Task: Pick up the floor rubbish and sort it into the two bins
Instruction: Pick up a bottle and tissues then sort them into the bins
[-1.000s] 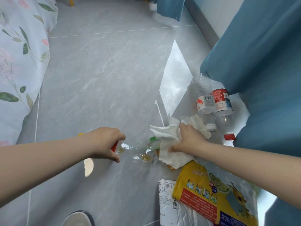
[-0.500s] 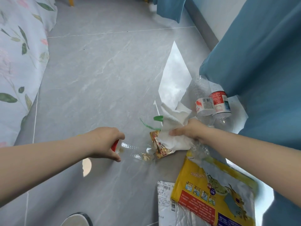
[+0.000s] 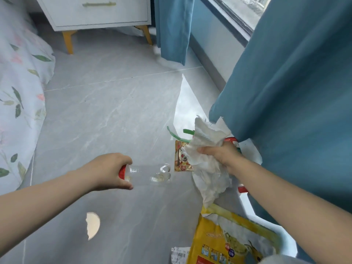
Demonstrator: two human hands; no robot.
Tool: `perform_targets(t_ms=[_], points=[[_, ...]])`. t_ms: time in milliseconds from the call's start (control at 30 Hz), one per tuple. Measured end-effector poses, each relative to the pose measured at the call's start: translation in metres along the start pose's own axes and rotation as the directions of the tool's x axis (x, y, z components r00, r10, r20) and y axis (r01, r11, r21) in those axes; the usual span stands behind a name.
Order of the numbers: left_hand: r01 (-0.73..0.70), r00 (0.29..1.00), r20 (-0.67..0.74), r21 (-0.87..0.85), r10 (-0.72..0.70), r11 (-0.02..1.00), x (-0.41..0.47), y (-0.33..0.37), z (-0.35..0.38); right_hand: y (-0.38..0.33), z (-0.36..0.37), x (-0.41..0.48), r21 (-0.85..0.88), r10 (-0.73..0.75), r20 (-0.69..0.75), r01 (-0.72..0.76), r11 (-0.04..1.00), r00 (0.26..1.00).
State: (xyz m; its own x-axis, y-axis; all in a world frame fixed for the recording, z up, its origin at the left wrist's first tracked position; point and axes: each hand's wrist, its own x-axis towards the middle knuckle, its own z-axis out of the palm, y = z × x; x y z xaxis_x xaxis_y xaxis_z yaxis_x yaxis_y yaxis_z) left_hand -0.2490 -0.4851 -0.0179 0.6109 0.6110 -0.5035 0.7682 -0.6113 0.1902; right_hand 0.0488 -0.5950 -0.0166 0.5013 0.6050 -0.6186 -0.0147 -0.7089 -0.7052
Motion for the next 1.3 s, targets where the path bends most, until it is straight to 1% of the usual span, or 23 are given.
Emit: perform_targets(t_ms=[67,167,300,433,567,667,767,867,1000,1067,1167,1300], points=[[0.014,1.000,-0.001,-0.002,-0.014,1.000,0.000,0.007,-0.022,-0.017,-0.005,-0.006,0.000,0.005,-0.021,-0.005,1.000,1.000],[0.042,0.999,0.009,-0.027,-0.042,0.999,-0.007,0.021,-0.060,-0.045,-0.021,-0.016,0.021,0.052,-0.070,-0.051,0.998,0.996],[0.082,0.997,0.020,-0.056,-0.081,0.995,-0.037,0.042,-0.125,-0.092,-0.051,-0.047,0.112,0.127,-0.130,-0.113,0.987,0.983],[0.146,0.989,-0.020,-0.102,-0.149,0.984,-0.075,0.063,-0.201,-0.144,-0.076,-0.093,0.198,0.141,-0.145,-0.110,0.974,0.979],[0.183,0.980,-0.061,-0.077,-0.188,0.980,-0.120,0.078,-0.276,-0.207,-0.099,-0.160,0.192,0.141,-0.193,-0.103,0.976,0.971],[0.238,0.969,-0.049,-0.083,-0.242,0.968,-0.160,0.087,-0.329,-0.249,-0.111,-0.220,0.165,0.133,-0.217,-0.098,0.981,0.967],[0.276,0.959,-0.031,-0.139,-0.283,0.951,-0.208,0.101,-0.380,-0.287,-0.124,-0.284,0.148,0.158,-0.206,-0.129,0.981,0.966],[0.300,0.950,-0.017,-0.219,-0.311,0.928,-0.257,0.116,-0.428,-0.325,-0.140,-0.346,0.212,0.220,-0.173,-0.182,0.960,0.960],[0.339,0.935,0.023,-0.360,-0.355,0.869,-0.316,0.134,-0.481,-0.361,-0.156,-0.424,0.268,0.286,-0.203,-0.228,0.936,0.937],[0.350,0.931,0.061,-0.439,-0.361,0.828,-0.341,0.140,-0.502,-0.375,-0.162,-0.458,0.298,0.326,-0.242,-0.250,0.921,0.914],[0.323,0.939,0.080,-0.532,-0.334,0.783,-0.367,0.149,-0.527,-0.393,-0.167,-0.503,0.360,0.369,-0.277,-0.260,0.896,0.887],[0.213,0.974,0.055,-0.534,-0.218,0.818,-0.386,0.176,-0.549,-0.393,-0.169,-0.547,0.465,0.390,-0.373,-0.195,0.864,0.842]])
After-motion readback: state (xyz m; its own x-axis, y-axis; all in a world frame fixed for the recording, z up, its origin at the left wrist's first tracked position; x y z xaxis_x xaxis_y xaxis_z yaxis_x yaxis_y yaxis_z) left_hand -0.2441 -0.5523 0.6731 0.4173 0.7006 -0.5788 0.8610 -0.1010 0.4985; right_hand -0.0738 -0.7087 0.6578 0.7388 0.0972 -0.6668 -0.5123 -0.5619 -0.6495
